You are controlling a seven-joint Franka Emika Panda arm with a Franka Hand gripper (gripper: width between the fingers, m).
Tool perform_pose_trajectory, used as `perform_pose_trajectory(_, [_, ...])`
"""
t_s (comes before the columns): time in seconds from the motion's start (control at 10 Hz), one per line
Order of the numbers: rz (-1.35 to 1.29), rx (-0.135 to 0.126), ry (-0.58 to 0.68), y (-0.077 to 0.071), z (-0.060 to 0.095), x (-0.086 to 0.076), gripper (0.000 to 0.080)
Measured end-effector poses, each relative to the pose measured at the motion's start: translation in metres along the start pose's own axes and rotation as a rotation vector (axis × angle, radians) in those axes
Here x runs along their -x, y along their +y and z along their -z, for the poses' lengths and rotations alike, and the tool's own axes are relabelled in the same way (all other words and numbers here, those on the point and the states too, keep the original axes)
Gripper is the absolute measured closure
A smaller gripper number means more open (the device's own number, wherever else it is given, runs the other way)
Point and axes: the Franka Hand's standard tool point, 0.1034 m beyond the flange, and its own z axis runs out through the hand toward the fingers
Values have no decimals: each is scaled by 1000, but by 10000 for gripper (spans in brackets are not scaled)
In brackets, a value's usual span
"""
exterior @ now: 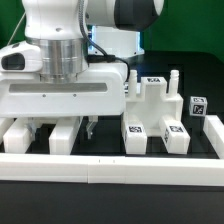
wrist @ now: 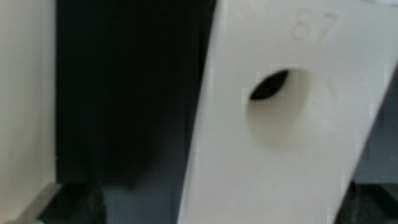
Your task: Assemble chair
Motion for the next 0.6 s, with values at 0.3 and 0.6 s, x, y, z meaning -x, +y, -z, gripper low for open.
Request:
perform_pose_trajectory(0.3, [-2, -1, -1, -1, 0, 0, 520])
perform_pose_trajectory(0.6, [4, -2, 3, -5, 1, -2, 516])
